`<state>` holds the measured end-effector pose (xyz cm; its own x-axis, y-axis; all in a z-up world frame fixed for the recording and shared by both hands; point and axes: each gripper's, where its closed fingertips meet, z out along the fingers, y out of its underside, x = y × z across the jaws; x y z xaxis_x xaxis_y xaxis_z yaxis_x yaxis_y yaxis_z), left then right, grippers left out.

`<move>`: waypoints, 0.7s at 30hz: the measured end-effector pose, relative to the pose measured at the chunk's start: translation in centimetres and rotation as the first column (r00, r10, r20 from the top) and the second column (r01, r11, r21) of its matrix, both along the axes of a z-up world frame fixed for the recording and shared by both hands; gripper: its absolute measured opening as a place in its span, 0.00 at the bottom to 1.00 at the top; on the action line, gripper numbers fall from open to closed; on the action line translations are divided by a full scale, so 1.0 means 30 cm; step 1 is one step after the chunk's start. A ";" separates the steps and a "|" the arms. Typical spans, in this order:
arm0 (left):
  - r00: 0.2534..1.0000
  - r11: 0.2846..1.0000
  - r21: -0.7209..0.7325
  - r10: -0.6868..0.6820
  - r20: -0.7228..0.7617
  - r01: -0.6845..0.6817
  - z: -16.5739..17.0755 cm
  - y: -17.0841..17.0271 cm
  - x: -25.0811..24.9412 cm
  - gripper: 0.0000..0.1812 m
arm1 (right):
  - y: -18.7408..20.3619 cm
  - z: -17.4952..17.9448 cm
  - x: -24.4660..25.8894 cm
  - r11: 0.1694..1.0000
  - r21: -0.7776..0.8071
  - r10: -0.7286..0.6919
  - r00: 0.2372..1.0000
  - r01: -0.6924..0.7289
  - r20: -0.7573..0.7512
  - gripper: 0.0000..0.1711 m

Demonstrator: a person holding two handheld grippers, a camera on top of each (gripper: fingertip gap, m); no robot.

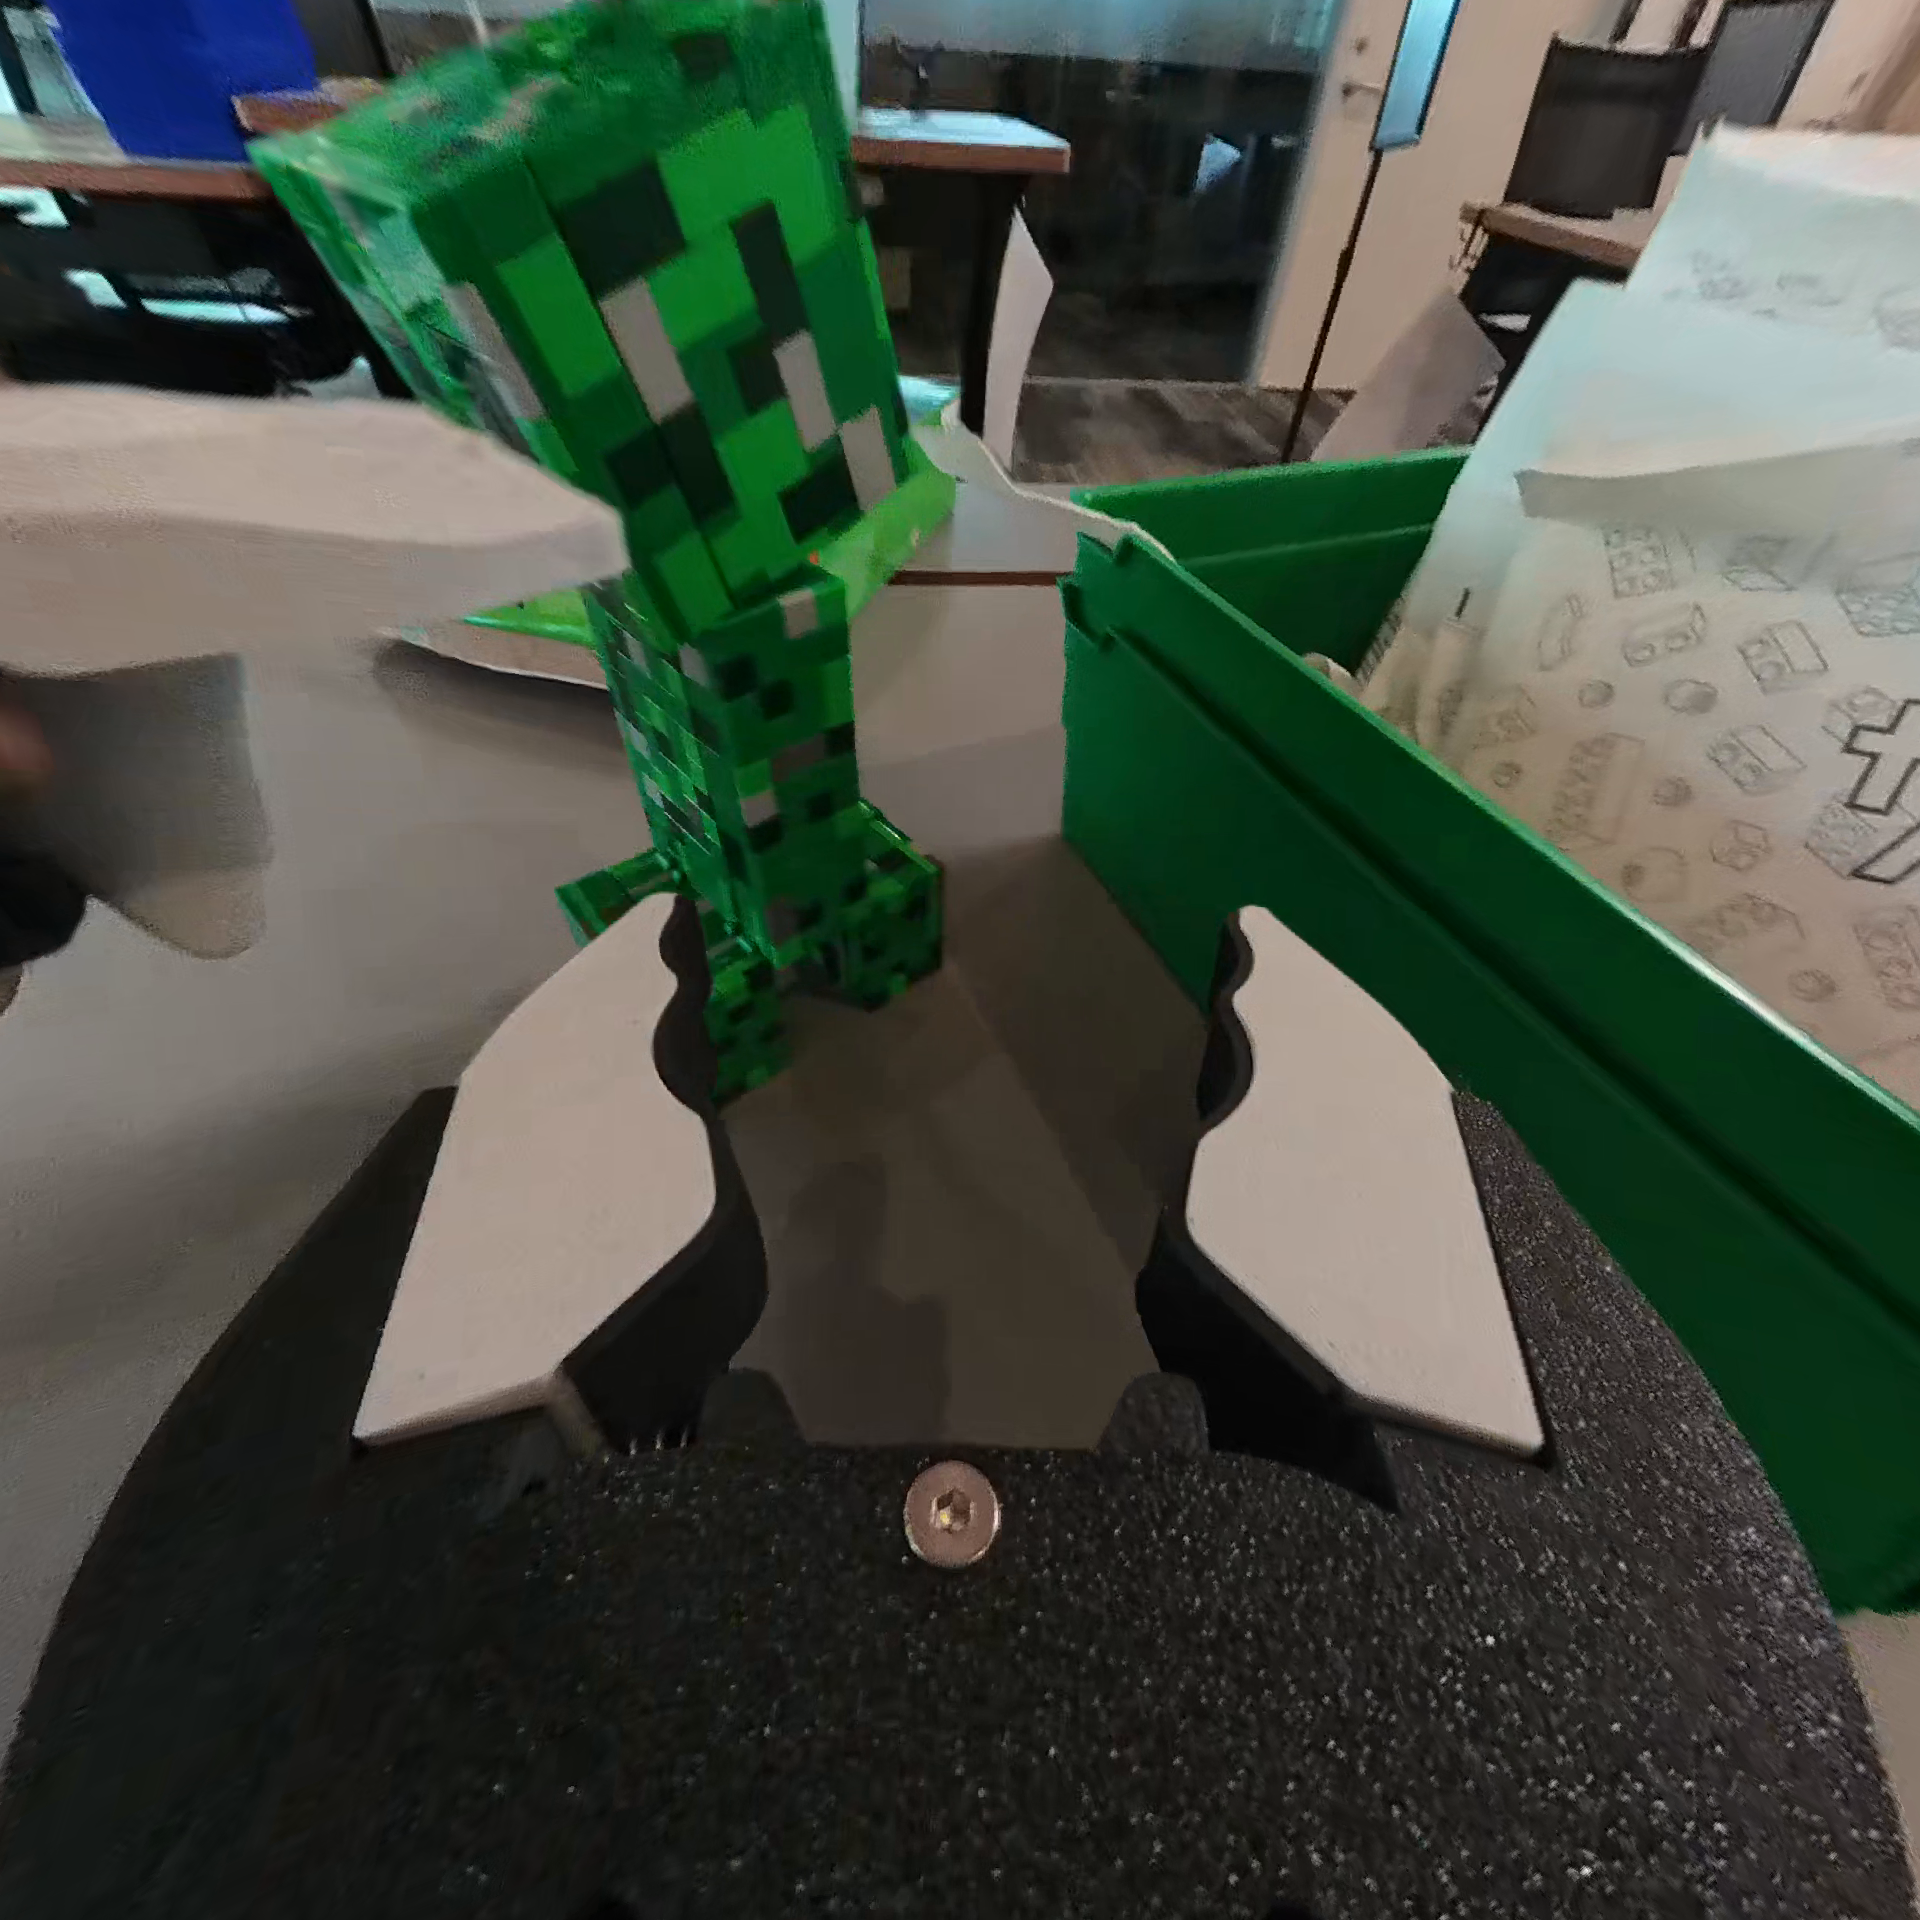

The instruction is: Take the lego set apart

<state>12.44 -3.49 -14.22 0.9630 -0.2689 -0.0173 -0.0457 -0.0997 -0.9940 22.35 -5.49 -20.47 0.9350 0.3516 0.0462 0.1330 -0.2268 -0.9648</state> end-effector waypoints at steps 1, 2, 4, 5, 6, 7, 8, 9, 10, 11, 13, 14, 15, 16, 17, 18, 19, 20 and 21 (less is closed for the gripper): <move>1.000 1.000 -0.007 -0.004 -0.010 0.004 0.005 0.011 0.026 0.81 | 0.002 -0.005 0.007 1.000 -0.013 0.000 1.000 0.000 -0.002 0.54; 1.000 1.000 -0.003 0.002 -0.024 -0.002 0.012 0.021 0.044 0.81 | 0.003 -0.006 0.012 1.000 -0.023 0.003 1.000 -0.003 -0.010 0.53; 0.998 1.000 0.022 0.018 -0.053 -0.017 0.030 0.038 0.068 0.81 | 0.002 -0.005 0.016 0.999 -0.039 0.015 0.999 -0.016 -0.029 0.53; 0.998 0.999 0.035 0.021 -0.056 -0.019 0.039 0.046 0.078 0.81 | 0.002 -0.004 0.017 0.999 -0.043 0.019 0.999 -0.020 -0.036 0.53; 0.999 0.999 0.043 0.014 -0.050 -0.012 0.047 0.053 0.089 0.81 | 0.001 -0.005 0.016 0.999 -0.048 0.023 0.999 -0.025 -0.040 0.53; 0.999 0.999 0.045 0.013 -0.041 -0.011 0.051 0.062 0.095 0.80 | 0.000 -0.007 0.016 0.998 -0.054 0.027 0.999 -0.029 -0.041 0.53; 0.999 0.999 0.050 0.014 -0.032 -0.013 0.054 0.070 0.098 0.80 | -0.001 -0.010 0.014 0.998 -0.060 0.031 0.999 -0.033 -0.042 0.53; 1.000 0.998 0.057 0.012 -0.025 -0.011 0.057 0.077 0.102 0.79 | -0.002 -0.013 0.011 0.997 -0.066 0.036 0.998 -0.039 -0.044 0.53; 1.000 0.998 0.060 0.012 -0.023 -0.010 0.056 0.081 0.105 0.78 | -0.002 -0.018 0.008 0.996 -0.074 0.041 0.998 -0.045 -0.046 0.53; 1.000 0.998 0.064 0.014 -0.022 -0.012 0.056 0.081 0.107 0.77 | -0.003 -0.022 0.005 0.995 -0.081 0.046 0.998 -0.049 -0.047 0.53; 1.000 0.994 0.106 0.015 -0.013 -0.014 0.073 0.067 0.112 0.74 | -0.003 -0.030 -0.001 0.994 -0.093 0.054 0.997 -0.058 -0.047 0.53; 1.000 0.992 0.126 0.025 -0.019 -0.022 0.080 0.063 0.111 0.73 | -0.002 -0.033 -0.004 0.994 -0.095 0.057 0.997 -0.061 -0.047 0.53; 0.999 0.990 0.136 0.041 -0.030 -0.036 0.081 0.063 0.106 0.73 | -0.002 -0.036 -0.008 0.993 -0.098 0.061 0.997 -0.065 -0.049 0.53; 0.998 0.990 0.134 0.046 -0.034 -0.041 0.078 0.067 0.103 0.73 | -0.002 -0.040 -0.013 0.992 -0.102 0.067 0.996 -0.072 -0.052 0.53; 0.999 0.992 0.119 0.044 -0.032 -0.040 0.069 0.075 0.102 0.73 | -0.003 -0.043 -0.018 0.991 -0.107 0.072 0.996 -0.078 -0.055 0.53; 0.999 0.994 0.100 0.040 -0.024 -0.037 0.058 0.083 0.100 0.72 | -0.003 -0.047 -0.023 0.990 -0.112 0.077 0.995 -0.083 -0.055 0.53; 0.999 0.995 0.088 0.041 -0.014 -0.039 0.050 0.091 0.094 0.72 | -0.003 -0.051 -0.028 0.989 -0.116 0.082 0.995 -0.087 -0.055 0.53; 0.999 0.996 0.083 0.045 -0.007 -0.044 0.044 0.098 0.087 0.71 | -0.004 -0.055 -0.031 0.988 -0.121 0.086 0.995 -0.092 -0.055 0.53; 0.999 0.995 0.083 0.047 -0.002 -0.047 0.041 0.103 0.081 0.70 | -0.004 -0.058 -0.035 0.988 -0.124 0.090 0.994 -0.096 -0.056 0.53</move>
<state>14.86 -0.41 -12.98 0.9744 -0.2210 -0.0419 -0.0473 -0.0188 -0.9987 21.29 -5.61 -22.21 0.8979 0.4374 -0.0499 0.1116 -0.3358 -0.9353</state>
